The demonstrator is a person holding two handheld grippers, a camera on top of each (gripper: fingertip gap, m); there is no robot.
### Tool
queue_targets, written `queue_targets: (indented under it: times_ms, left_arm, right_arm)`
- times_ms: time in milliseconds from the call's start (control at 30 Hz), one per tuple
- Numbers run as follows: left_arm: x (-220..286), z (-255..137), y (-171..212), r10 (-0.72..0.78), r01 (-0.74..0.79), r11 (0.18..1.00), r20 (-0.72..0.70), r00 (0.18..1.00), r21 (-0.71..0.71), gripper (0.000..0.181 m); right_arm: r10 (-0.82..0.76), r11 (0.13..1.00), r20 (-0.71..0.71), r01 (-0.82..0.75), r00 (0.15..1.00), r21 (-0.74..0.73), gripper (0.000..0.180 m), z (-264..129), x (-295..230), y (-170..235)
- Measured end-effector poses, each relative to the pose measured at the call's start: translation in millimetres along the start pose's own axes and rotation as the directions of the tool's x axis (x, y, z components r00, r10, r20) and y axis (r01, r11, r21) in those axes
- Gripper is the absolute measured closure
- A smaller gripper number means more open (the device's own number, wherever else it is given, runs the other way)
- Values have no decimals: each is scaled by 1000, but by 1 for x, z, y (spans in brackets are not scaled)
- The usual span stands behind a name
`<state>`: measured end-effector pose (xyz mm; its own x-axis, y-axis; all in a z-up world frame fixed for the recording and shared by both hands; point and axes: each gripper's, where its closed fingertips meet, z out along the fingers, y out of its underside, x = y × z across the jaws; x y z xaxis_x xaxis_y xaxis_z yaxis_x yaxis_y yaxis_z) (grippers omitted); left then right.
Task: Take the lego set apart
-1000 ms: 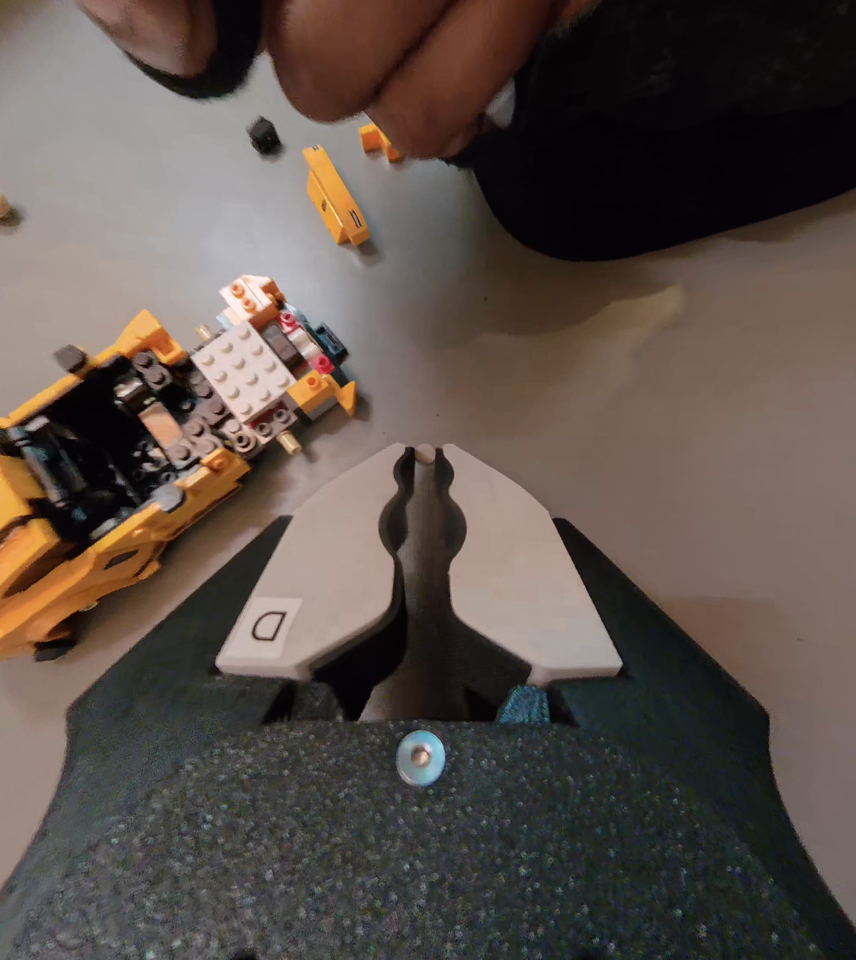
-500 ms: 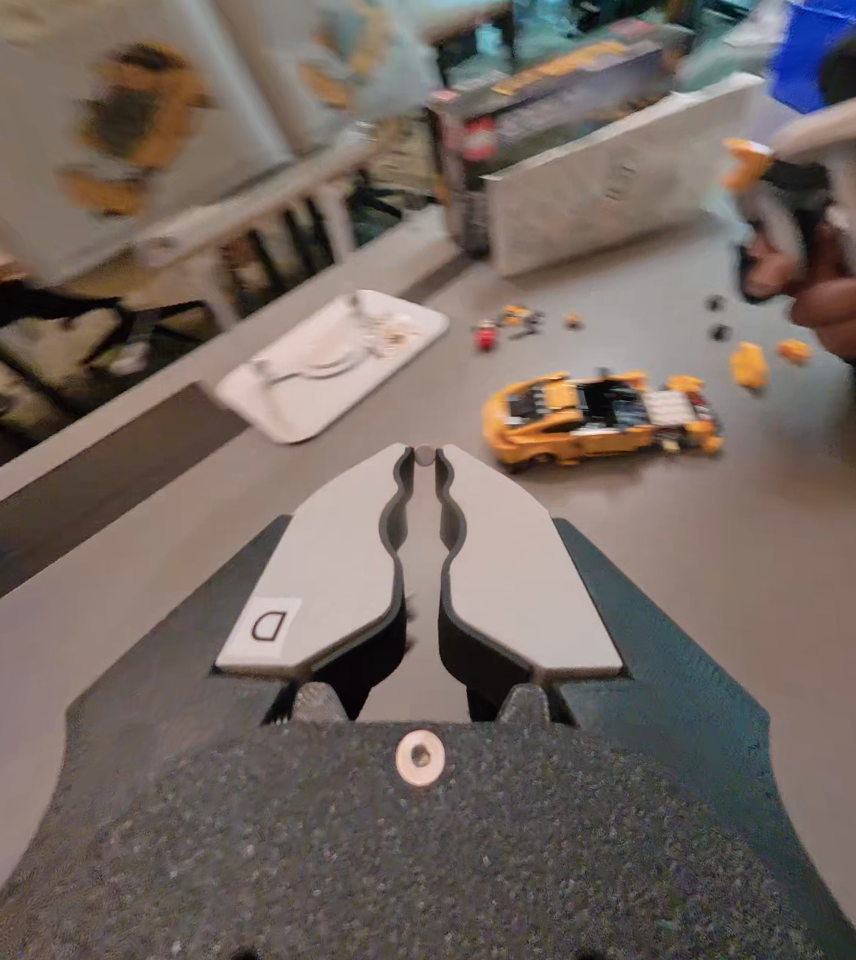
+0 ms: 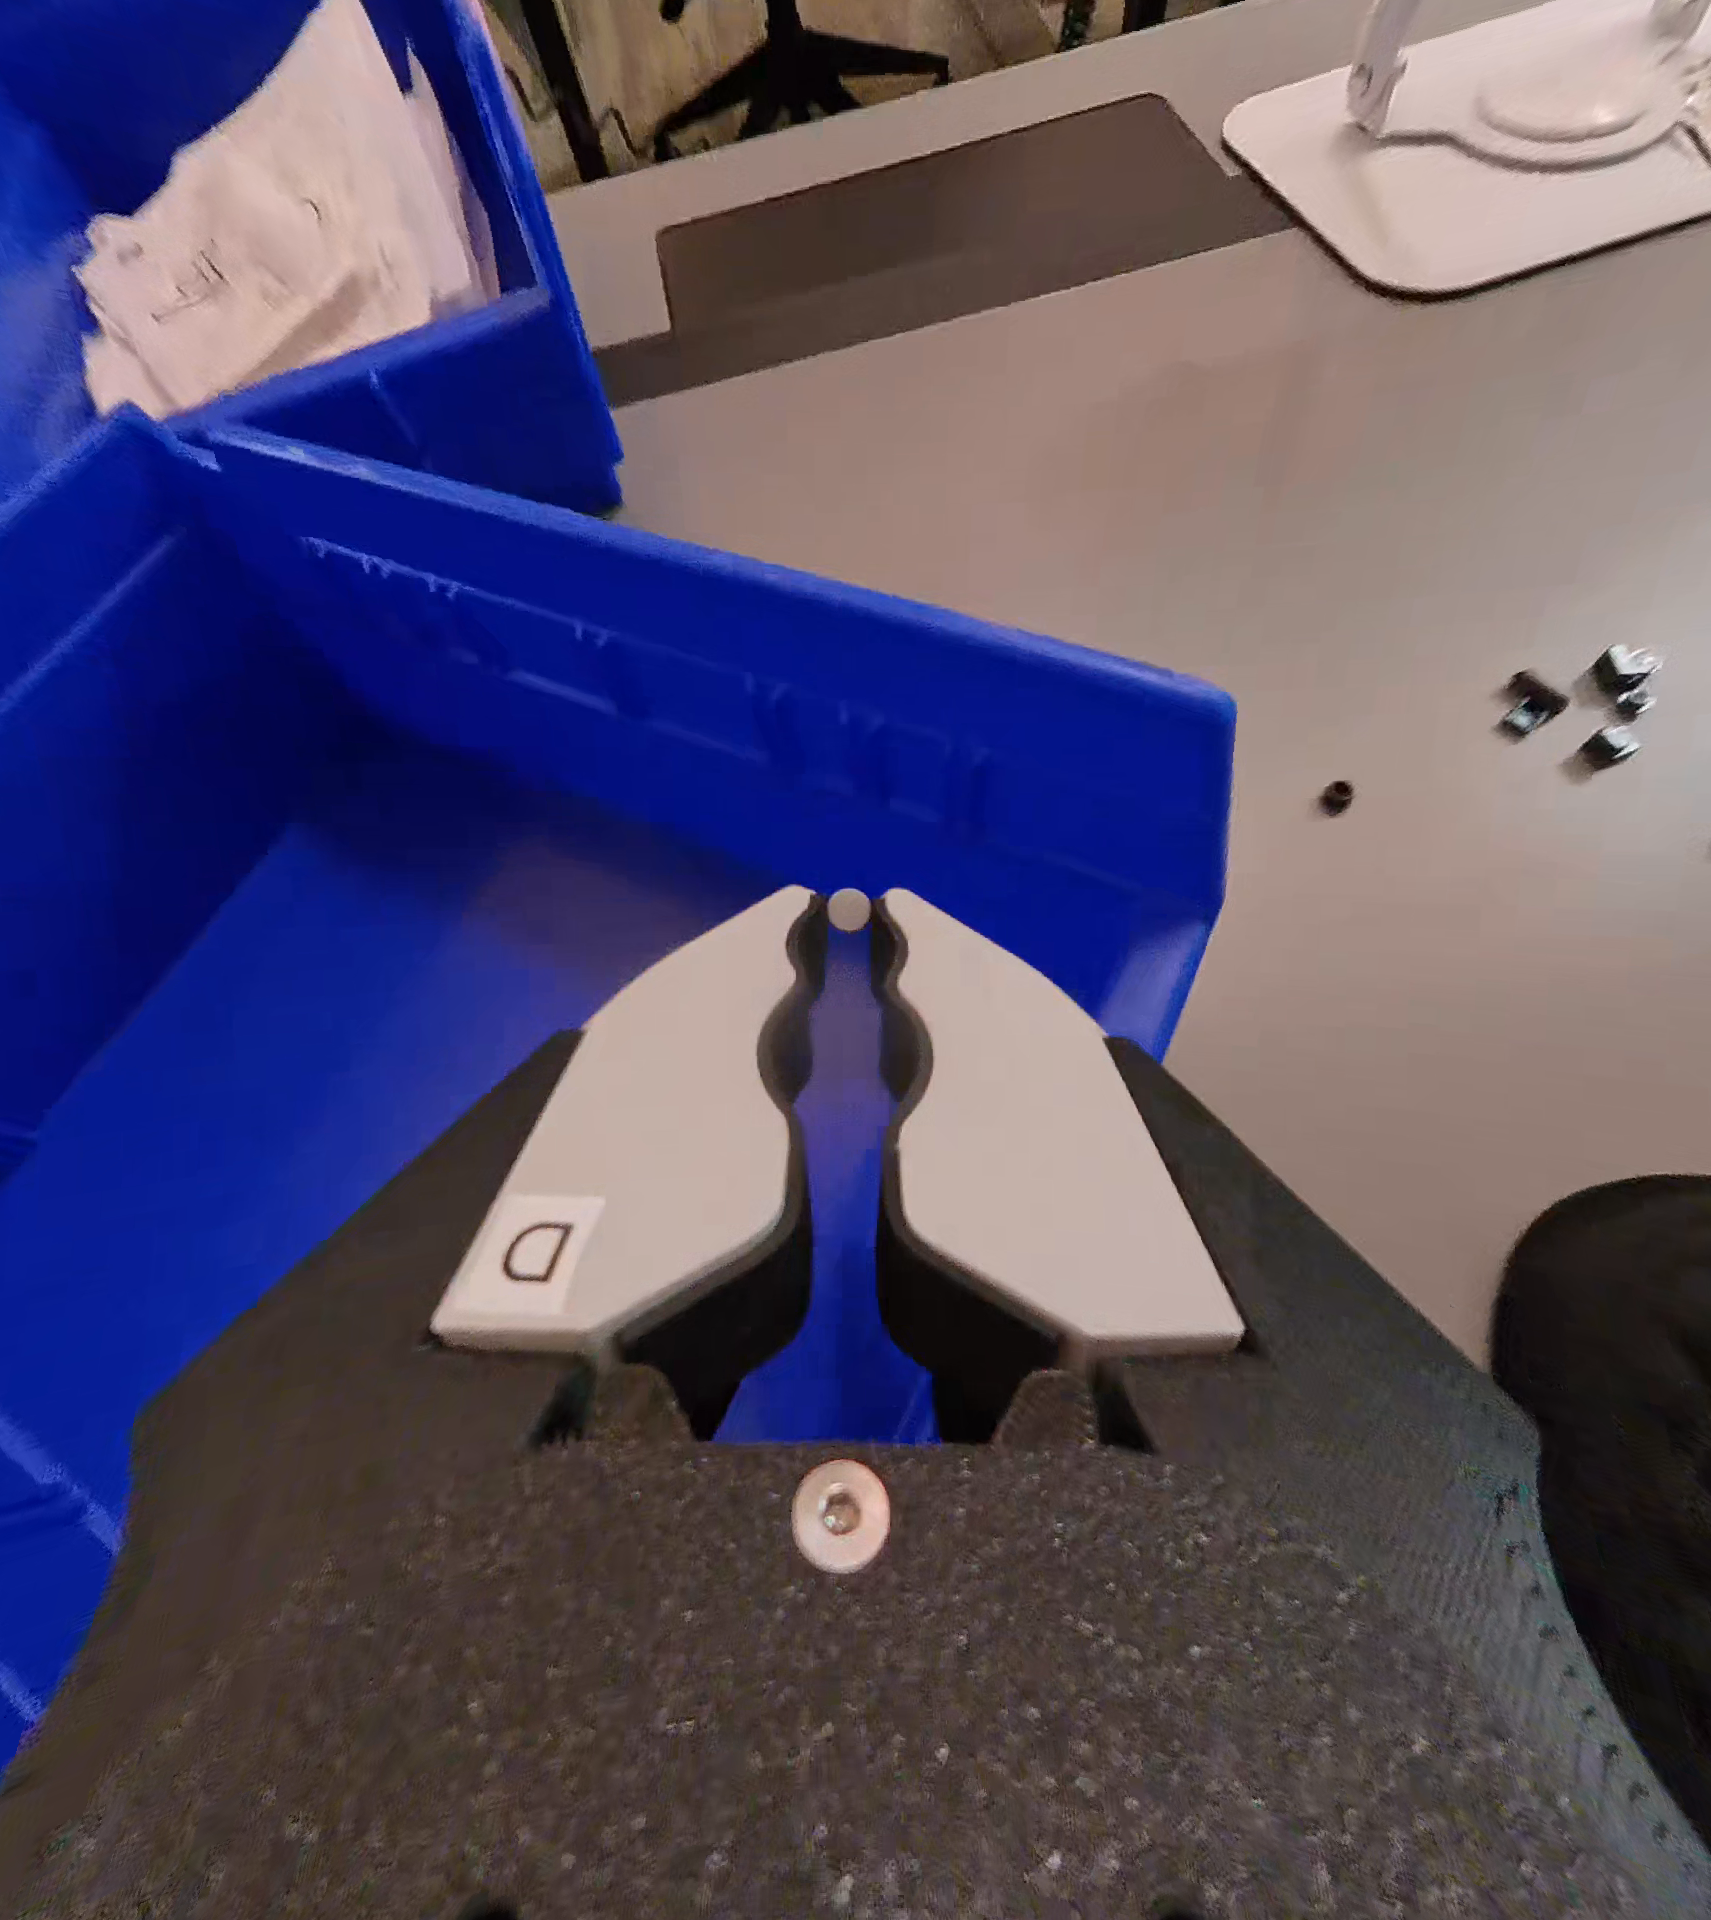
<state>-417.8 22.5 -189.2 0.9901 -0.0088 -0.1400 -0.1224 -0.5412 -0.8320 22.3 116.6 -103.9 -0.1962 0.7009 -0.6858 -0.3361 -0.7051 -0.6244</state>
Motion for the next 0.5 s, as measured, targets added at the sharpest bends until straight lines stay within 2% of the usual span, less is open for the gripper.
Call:
queue_targets:
  times_ms: [100, 233, 433, 500]
  left_arm:
    - [-4, 1, 0, 135, -137, 990, 78, 988, 22, 174]
    - [-7, 5, 1, 344, -347, 938, 179, 922, -15, 174]
    - [-8, 21, 17, 323, -312, 945, 120, 939, -100, 174]
    - [-10, 24, 21, 299, -285, 949, 98, 949, -132, 167]
  right_arm:
    - [1, 1000, -6, -1, 1000, -3, 172, 0, 2, 1]
    - [8, 1000, -6, -8, 1000, -12, 171, 1, 4, 3]
    - [14, 1000, 2, -14, 1000, -18, 171, 1, 4, 4]
    - [17, 1000, 5, -17, 1000, -19, 171, 1, 3, 4]
